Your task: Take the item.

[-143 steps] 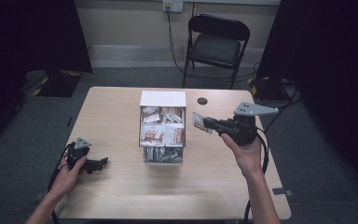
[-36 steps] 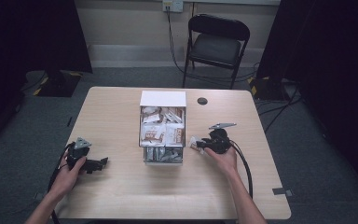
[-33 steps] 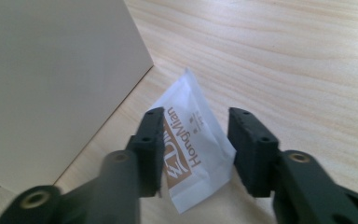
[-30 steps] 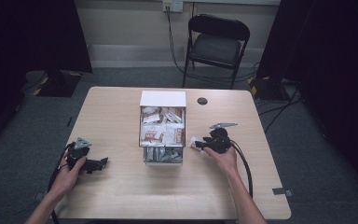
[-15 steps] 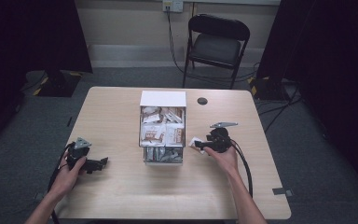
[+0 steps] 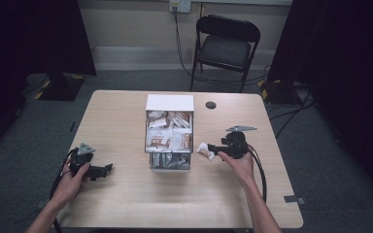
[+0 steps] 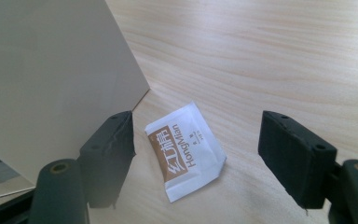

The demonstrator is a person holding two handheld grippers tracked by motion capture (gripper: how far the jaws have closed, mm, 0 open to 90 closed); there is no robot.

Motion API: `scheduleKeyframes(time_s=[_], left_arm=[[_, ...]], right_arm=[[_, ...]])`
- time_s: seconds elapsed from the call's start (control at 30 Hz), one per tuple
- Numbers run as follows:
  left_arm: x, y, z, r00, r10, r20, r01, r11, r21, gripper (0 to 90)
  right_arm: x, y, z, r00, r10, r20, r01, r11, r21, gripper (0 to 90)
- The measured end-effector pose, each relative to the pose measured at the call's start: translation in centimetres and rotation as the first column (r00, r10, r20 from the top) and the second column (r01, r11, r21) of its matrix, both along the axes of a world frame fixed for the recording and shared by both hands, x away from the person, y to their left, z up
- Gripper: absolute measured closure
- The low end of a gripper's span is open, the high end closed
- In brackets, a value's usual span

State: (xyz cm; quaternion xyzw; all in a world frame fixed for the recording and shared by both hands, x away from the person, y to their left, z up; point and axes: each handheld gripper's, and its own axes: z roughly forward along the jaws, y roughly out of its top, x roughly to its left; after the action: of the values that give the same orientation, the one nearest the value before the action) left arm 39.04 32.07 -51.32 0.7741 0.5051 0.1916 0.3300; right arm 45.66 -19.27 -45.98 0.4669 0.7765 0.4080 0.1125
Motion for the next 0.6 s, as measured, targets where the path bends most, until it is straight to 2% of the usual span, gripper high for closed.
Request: scheduleKeyframes(time_s=[0.1, 0.3, 0.43, 0.53, 0.6], left_arm=[[0.0, 0.0, 0.0, 1.0000, -0.001, -0.002, 0.001, 1.0000, 0.000, 0.0], [0.0, 0.0, 0.0, 1.0000, -0.002, -0.002, 0.002, 1.0000, 0.000, 0.0], [0.0, 0.0, 0.0, 1.0000, 0.000, 0.000, 0.000, 1.0000, 0.000, 0.0], [0.0, 0.0, 0.0, 1.0000, 0.001, 0.001, -0.001, 1.0000, 0.000, 0.0], [0.0, 0.0, 0.0, 1.0000, 0.001, 0.001, -0.001, 1.0000, 0.000, 0.0]], right_arm=[[-0.4, -0.2, 0.6, 1.0000, -0.004, 0.008, 0.003, 1.000, 0.017, 26.3], [-1.3, -0.5, 1.6, 0.9999, -0.002, 0.016, 0.002, 1.000, 0.020, 25.4], [-2.4, -1.1, 2.4, 0.9990, -0.005, 0.044, 0.004, 0.999, 0.032, 23.6], [-3.1, -1.5, 2.7, 0.9988, -0.020, 0.045, 0.019, 1.000, 0.010, 22.1], [-3.6, -1.9, 3.0, 0.9988, -0.029, 0.039, 0.028, 0.999, 0.020, 21.8]])
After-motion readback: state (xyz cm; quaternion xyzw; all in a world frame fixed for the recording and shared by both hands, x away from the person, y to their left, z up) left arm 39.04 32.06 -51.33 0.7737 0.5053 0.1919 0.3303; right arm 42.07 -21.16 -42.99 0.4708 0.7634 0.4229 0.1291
